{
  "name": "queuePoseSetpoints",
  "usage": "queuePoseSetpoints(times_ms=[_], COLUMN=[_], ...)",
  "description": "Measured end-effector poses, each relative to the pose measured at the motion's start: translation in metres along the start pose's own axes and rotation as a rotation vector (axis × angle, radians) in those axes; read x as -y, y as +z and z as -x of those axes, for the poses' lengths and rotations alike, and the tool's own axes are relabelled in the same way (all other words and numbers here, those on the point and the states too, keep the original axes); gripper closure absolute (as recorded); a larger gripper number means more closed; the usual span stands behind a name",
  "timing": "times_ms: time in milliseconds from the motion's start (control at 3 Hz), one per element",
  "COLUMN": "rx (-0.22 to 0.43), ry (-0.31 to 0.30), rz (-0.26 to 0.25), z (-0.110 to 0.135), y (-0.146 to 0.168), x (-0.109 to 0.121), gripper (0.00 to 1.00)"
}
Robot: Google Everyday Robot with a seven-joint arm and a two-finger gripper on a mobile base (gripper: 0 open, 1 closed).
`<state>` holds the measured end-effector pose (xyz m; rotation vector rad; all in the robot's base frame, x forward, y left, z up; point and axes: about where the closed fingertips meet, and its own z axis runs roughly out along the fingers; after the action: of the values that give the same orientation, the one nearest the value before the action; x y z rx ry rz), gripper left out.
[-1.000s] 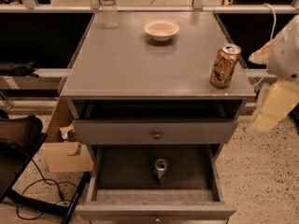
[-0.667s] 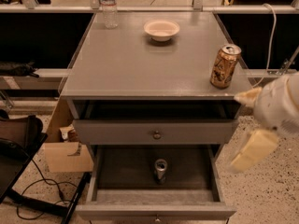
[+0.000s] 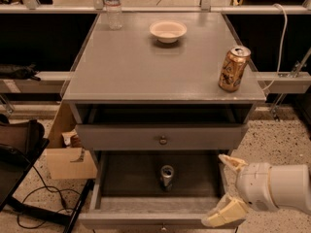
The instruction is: Pick redbull can from middle drawer and place on counter
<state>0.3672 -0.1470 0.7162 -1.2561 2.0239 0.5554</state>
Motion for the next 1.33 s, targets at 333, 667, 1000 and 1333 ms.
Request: queuePoseSetpoints(times_ms=[333,667,1000,1333], rx=[0.061,0.066,0.098,0.206], ry=[0.027,0.033,0.017,-0.048], rz=[0.039,0.046,0.055,0.028], z=[-0.015,-0.018,-0.029,-0.044], y=[0.035,0.038,0.064,0.103], x=[-0.005,-0.005,0.000,0.028], gripper=[0.00,0.00,0.00,0.00])
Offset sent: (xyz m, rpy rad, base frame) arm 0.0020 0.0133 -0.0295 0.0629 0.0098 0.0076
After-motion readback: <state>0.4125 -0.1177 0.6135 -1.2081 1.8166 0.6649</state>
